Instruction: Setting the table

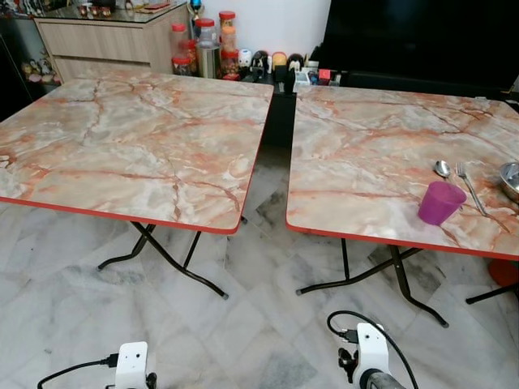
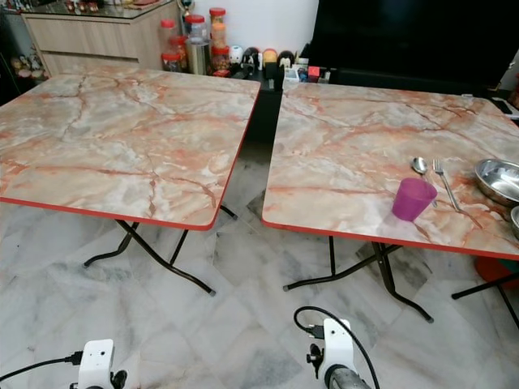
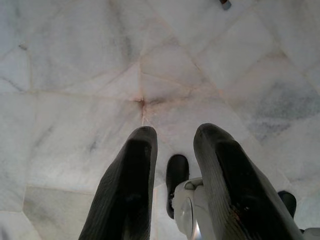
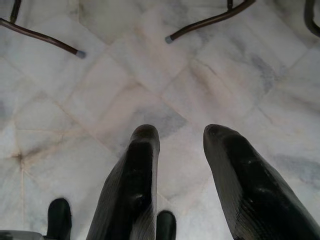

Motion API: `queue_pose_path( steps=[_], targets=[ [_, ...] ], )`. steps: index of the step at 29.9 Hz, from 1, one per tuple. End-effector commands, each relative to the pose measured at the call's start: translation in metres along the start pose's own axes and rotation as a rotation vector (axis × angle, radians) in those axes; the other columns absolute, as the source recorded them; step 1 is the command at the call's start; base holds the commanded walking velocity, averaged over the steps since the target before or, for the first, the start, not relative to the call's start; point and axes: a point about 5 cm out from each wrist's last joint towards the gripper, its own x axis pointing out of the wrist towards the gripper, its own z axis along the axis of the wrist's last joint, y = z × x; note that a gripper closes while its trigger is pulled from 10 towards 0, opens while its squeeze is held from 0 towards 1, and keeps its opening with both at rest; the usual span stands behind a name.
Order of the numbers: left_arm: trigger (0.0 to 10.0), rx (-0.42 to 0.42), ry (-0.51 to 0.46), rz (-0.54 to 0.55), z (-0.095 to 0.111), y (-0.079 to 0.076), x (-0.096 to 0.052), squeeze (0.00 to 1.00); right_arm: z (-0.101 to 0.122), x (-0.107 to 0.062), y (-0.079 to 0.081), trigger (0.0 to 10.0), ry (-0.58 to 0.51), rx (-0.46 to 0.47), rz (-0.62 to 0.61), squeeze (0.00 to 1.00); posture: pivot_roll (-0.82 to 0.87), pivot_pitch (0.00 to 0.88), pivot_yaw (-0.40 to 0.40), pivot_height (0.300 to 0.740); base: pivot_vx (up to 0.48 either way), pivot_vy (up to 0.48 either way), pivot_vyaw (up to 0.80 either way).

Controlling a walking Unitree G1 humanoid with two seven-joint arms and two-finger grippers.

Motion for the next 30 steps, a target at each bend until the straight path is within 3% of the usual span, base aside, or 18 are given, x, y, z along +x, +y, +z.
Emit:
queue_pose_path(
  steps=[1,21,30],
  targets=[
    [10.0,0.003,0.012,-0.009,-0.0019,-0.0014,-0.0001,0.00,0.0008,-0.0003,-0.0018,10.0,-0.011,0.020,-0.005,0.00,0.06,0.000,-0.040,0.732,0.364,0.000,0.00],
    [10.0,0.006,0.023,-0.006,-0.0038,-0.0018,-0.0003,0.00,0.0058,0.0000,-0.0053,10.0,-0.033,0.042,-0.017,0.00,0.05,0.000,-0.043,0.732,0.355,0.000,0.00],
    [10.0,0.001,0.008,-0.012,-0.0032,-0.0033,-0.0005,0.00,0.0065,0.0001,-0.0057,10.0,-0.036,0.046,-0.018,0.00,0.05,0.000,-0.043,0.732,0.000,0.000,0.00]
  ],
)
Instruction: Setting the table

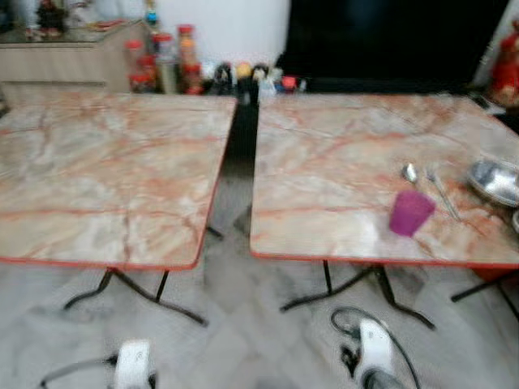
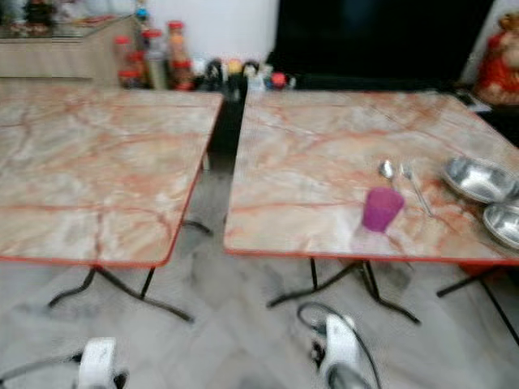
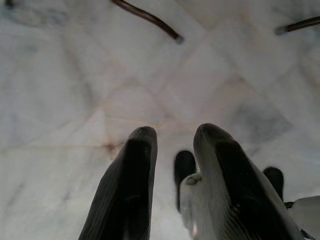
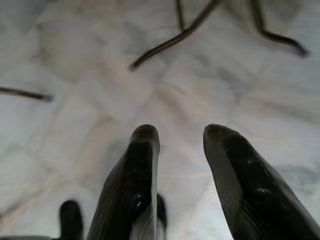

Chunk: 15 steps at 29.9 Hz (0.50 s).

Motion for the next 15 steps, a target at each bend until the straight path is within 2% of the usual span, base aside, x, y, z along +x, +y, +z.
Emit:
queue_pose_path(
  steps=[1,8,15],
  targets=[
    [10.0,0.014,0.020,0.025,-0.0057,0.0101,-0.0020,0.00,0.0042,0.0017,0.0087,10.0,-0.014,0.008,0.020,0.00,0.05,0.000,-0.044,0.732,0.000,0.000,0.00],
    [10.0,0.037,0.027,0.023,-0.0061,0.0092,-0.0018,0.00,0.0033,0.0014,0.0076,10.0,-0.011,0.005,0.018,0.00,0.05,0.000,-0.044,0.732,0.000,0.000,0.00],
    [10.0,0.038,0.032,0.023,-0.0069,0.0084,-0.0019,0.00,0.0039,0.0014,0.0071,10.0,-0.012,-0.017,0.019,0.00,0.05,0.000,-0.046,0.732,0.000,-0.312,0.00]
  ],
)
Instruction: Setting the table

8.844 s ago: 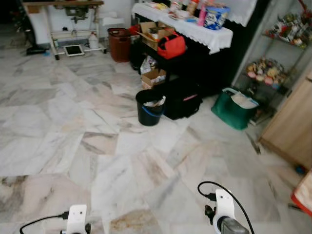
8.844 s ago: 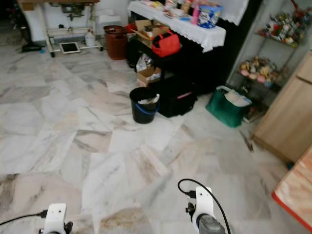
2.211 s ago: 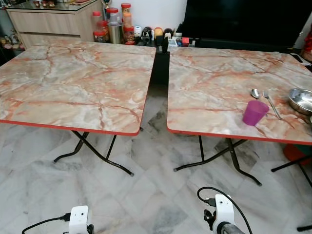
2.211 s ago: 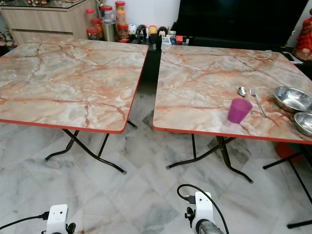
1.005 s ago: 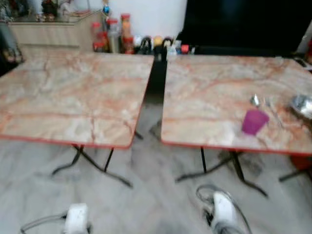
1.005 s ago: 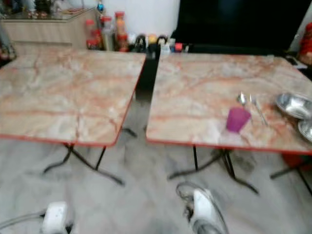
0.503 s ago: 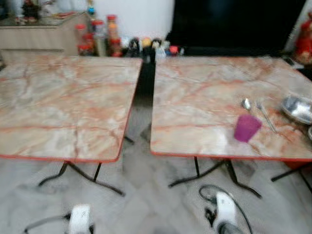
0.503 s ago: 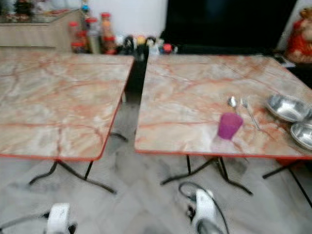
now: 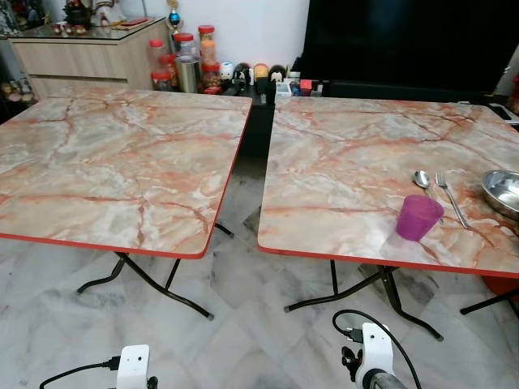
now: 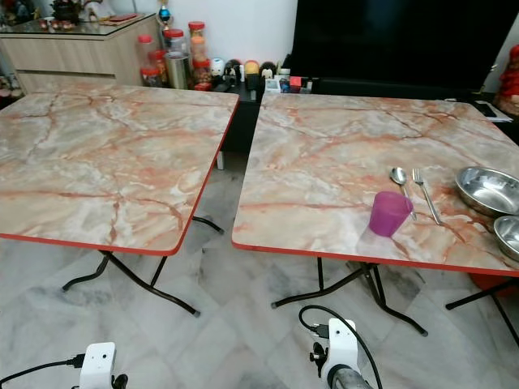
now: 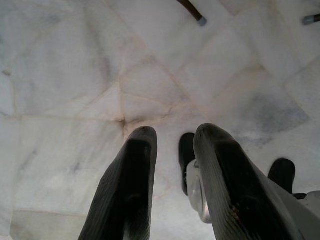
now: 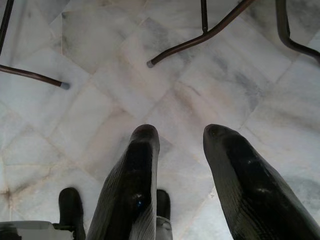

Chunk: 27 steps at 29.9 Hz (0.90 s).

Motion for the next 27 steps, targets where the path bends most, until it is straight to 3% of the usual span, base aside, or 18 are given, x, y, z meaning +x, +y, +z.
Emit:
queue_pose_path(
  steps=[1,5,10,27],
  targets=[
    [10.0,0.018,0.006,-0.011,0.0003,-0.0035,0.0004,0.00,0.0045,0.0003,-0.0033,10.0,-0.014,-0.014,-0.010,0.00,0.05,0.000,-0.046,0.732,0.000,-0.311,0.00],
    [10.0,0.016,0.007,-0.014,-0.0004,-0.0035,0.0002,0.00,0.0029,0.0004,-0.0015,10.0,0.006,-0.056,0.014,0.00,0.04,0.000,-0.047,0.732,0.000,-0.329,0.25],
    [10.0,0.016,0.007,-0.016,-0.0005,-0.0039,0.0002,0.00,0.0019,0.0002,-0.0025,10.0,0.001,-0.022,-0.011,0.00,0.04,0.000,-0.048,0.732,0.000,-0.345,0.23],
    [10.0,0.018,0.010,-0.018,-0.0020,-0.0045,-0.0001,0.00,0.0016,0.0001,-0.0034,10.0,0.005,-0.032,-0.012,0.00,0.04,0.000,-0.050,0.732,0.042,-0.360,0.00]
  ],
)
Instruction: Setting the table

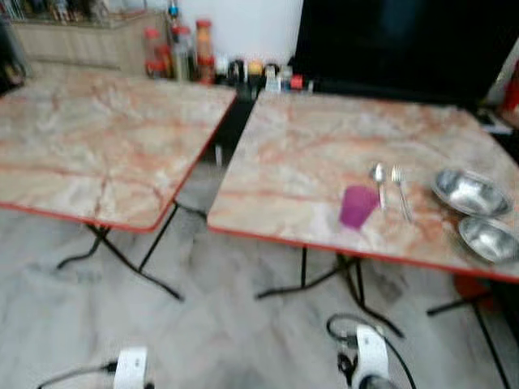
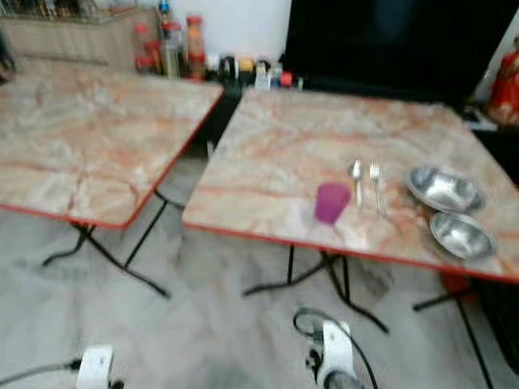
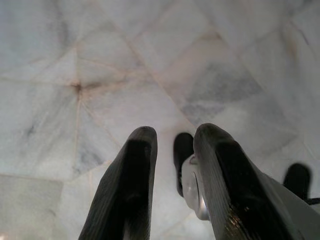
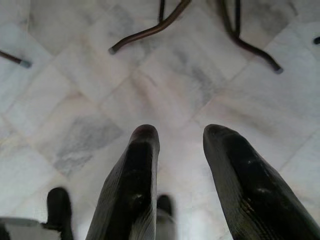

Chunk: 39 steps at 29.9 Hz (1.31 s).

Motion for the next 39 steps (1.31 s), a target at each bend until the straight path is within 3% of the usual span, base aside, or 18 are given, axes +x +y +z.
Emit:
queue_pose_path(
  steps=[1,21,29,39],
  targets=[
    [10.0,0.003,0.000,-0.019,0.001,-0.006,0.001,0.00,-0.002,-0.002,-0.009,10.0,-0.003,0.006,-0.024,0.00,0.04,0.000,-0.047,0.732,0.240,-0.364,0.00],
    [10.0,0.008,0.002,-0.028,0.000,-0.007,0.000,0.00,0.002,-0.001,-0.011,10.0,-0.014,0.025,-0.037,0.00,0.04,0.000,-0.044,0.732,0.231,-0.374,0.00],
    [10.0,-0.003,0.005,-0.047,-0.001,-0.010,0.000,0.00,0.016,0.001,-0.010,10.0,-0.060,0.063,-0.044,0.00,0.03,0.000,-0.042,0.732,0.000,0.000,0.00],
    [10.0,-0.002,0.011,-0.054,-0.003,-0.010,0.000,0.00,0.016,-0.001,-0.024,10.0,-0.066,0.133,-0.122,0.00,0.03,0.000,-0.045,0.732,0.000,0.000,0.00]
  ],
)
